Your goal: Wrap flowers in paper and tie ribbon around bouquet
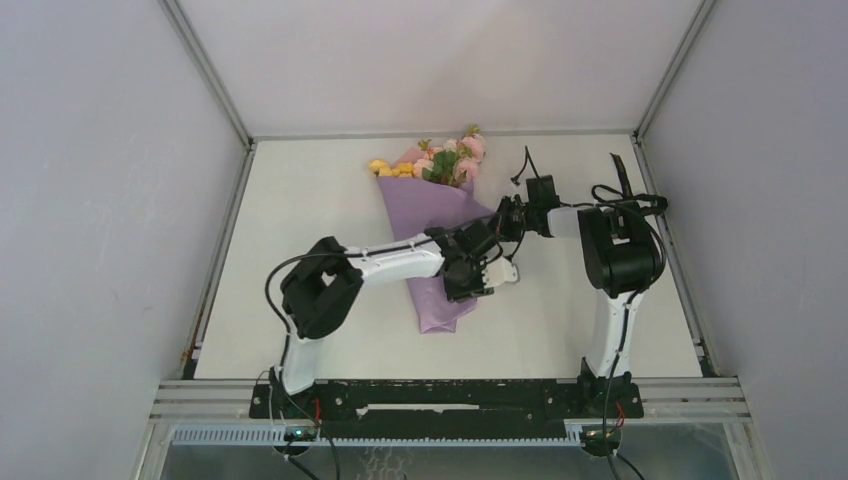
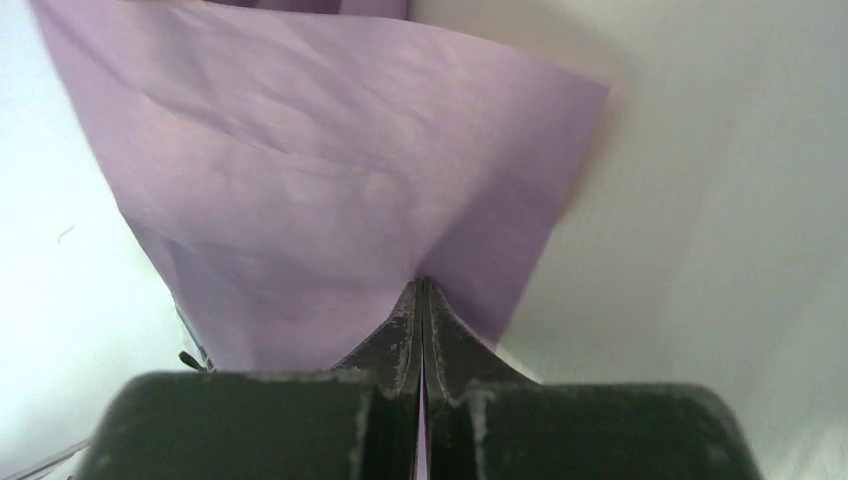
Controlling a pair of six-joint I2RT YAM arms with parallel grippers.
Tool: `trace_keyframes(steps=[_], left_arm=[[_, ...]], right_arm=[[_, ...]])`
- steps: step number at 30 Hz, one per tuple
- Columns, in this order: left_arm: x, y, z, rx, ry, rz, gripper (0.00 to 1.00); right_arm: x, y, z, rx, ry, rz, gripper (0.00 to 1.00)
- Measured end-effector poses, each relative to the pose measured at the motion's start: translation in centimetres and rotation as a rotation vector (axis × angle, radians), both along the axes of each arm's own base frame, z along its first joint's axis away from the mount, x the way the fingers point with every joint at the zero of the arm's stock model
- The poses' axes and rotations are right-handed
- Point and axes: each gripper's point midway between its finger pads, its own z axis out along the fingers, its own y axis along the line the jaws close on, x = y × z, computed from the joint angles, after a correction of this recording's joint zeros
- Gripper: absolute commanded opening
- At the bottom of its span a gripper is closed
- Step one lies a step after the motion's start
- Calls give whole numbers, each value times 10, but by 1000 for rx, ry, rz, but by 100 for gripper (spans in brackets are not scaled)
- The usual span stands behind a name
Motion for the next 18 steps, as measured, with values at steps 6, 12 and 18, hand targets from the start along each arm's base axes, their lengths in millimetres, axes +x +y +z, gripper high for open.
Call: trace_keyframes(steps=[6, 12, 18], left_arm=[[-9, 1, -33, 29, -27, -19, 46], [-10, -2, -33, -15, -15, -14, 45], [-10, -2, -33, -41, 1, 2, 46]], right_arm=[[-9, -32, 35, -140, -20, -33, 99], [46, -141, 165, -473, -371, -255, 100], [51, -279, 264, -522, -610, -600, 98]])
